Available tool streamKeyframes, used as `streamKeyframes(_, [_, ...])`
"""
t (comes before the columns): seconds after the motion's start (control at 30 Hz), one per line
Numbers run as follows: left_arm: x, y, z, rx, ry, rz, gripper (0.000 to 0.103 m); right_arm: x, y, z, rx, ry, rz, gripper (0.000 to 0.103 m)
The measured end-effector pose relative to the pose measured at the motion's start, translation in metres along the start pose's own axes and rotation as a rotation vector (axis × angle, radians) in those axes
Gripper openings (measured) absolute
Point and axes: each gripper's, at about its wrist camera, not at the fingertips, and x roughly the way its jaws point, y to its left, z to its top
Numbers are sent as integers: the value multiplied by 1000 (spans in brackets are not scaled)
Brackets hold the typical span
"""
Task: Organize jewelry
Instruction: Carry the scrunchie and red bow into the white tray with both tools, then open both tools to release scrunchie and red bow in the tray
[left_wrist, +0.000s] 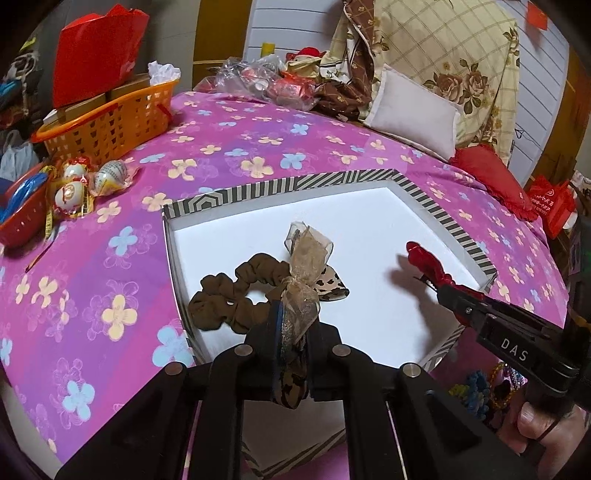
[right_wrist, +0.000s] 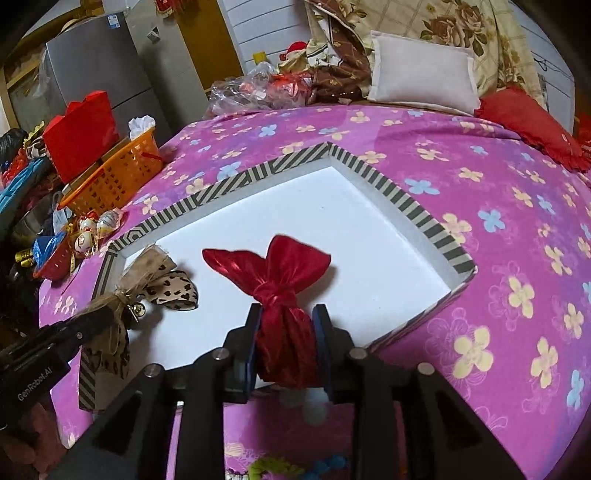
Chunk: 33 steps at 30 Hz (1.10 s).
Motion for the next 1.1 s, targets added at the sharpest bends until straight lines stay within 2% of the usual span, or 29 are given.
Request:
streamKeyframes(0.07, [-1, -1, 1, -2, -3, -22, 0, 0, 0, 0, 2, -1, 10, 32])
streamKeyframes(0.23, [-8, -3, 3, 8, -39, -13, 6, -2, 2, 1, 1, -4, 19, 37])
streamKeyframes(0.53, [-8, -1, 5, -2, -38, -10, 7, -11, -2, 2, 16, -24, 16, 41])
streamKeyframes(0.67, [-7, -3, 4, 4, -38, -2, 8, -18, -5, 4, 27, -42, 10, 46])
streamKeyframes(1.1, [-10, -6, 3, 36, -46, 35, 8, -51, -29, 2, 82, -87, -19, 48])
